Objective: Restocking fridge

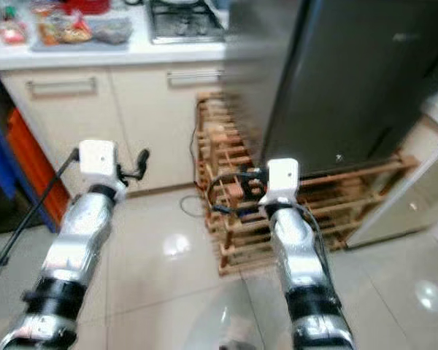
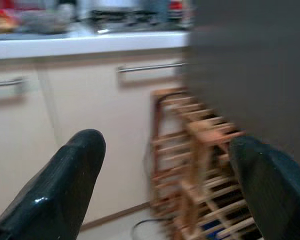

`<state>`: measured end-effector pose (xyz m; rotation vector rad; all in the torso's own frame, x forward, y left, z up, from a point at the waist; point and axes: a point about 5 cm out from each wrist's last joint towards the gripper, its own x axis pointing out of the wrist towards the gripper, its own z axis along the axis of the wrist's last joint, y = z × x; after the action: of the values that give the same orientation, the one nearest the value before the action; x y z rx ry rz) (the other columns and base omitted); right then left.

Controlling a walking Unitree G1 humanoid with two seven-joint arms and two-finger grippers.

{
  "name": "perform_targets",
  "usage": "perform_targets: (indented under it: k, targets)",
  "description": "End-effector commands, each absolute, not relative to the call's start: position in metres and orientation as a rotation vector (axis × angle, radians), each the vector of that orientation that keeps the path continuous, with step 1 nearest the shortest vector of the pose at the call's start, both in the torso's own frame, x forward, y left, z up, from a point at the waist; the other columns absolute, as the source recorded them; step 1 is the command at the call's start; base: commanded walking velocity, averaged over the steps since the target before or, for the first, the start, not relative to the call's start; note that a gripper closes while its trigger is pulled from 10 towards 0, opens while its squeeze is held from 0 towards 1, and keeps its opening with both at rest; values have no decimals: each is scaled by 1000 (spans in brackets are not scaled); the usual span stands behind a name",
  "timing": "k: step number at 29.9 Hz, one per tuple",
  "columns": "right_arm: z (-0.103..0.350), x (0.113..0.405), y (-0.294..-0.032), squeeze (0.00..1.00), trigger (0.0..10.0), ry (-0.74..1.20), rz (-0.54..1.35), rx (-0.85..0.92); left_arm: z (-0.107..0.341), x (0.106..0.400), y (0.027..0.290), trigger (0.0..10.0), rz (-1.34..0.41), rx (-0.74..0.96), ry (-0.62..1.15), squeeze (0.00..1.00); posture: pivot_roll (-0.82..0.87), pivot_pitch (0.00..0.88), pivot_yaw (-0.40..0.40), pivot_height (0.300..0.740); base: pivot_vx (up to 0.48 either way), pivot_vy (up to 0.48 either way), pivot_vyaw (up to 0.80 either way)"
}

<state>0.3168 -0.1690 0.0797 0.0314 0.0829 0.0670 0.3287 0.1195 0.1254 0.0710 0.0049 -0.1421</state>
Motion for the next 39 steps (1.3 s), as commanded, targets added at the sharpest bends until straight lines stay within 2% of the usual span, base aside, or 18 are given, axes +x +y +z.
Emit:
perform_targets:
  k: [1, 2, 3, 4, 13, 21, 24, 25, 26, 27, 36, 39]
  targets:
    - [87, 321, -165, 0, 10000, 46, 59, 53, 124, 331, 133, 10000, -96, 97, 18, 0, -18, 0, -21, 740, 0, 0, -756]
    - [87, 321, -165, 0, 10000, 46, 59, 53, 124, 331, 133, 10000, -96, 97, 18, 0, -18, 0, -21, 740, 0, 0, -756]
    - [88, 322, -164, 94, 10000, 40, 59, 51, 123, 332, 135, 10000, -90, 96, 19, 0, -18, 0, -23, 740, 0, 0, -738]
    - [91, 324, -165, 1000, 10000, 29, 49, 38, 124, 334, 136, 10000, -82, 87, 17, 0, -19, 0, -25, 740, 0, 0, -694]
    - [102, 327, -179, 1000, 10000, -35, -37, -15, 126, 336, 136, 10000, -73, 100, 8, 0, -22, 0, -23, 740, 0, 0, -721]
    - [97, 325, -180, 1000, 10000, -12, -56, -56, 126, 337, 136, 10000, -72, 101, -8, 0, -31, 0, -28, 740, 0, 0, -782]
    - [94, 325, -177, 1000, 10000, 7, -23, -61, 130, 338, 136, 10000, -80, 107, -29, 0, -33, 0, -33, 740, 282, 371, 0]
    - [95, 324, -175, 682, 10000, 3, -8, -60, 131, 338, 136, 10000, -79, 110, -33, 0, -33, 0, -33, 740, 281, 390, 0]
    - [95, 324, -175, 682, 10000, 3, -8, -60, 131, 338, 136, 10000, -79, 110, -33, 0, -33, 0, -33, 740, 281, 390, 0]
    - [95, 324, -174, 0, 10000, 0, 0, -59, 133, 339, 137, 10000, -77, 117, -44, 0, -34, 0, -34, 740, 285, 386, 0]
    - [92, 324, -174, 0, 10000, 17, -12, -66, 140, 342, 144, 10000, -63, 138, -77, 0, -29, 0, -38, 740, 270, 397, 0]
    - [90, 324, -174, 0, 10000, 29, -10, -68, 140, 342, 143, 10000, -65, 139, -79, 0, -30, 0, -37, 740, 394, 274, -706]
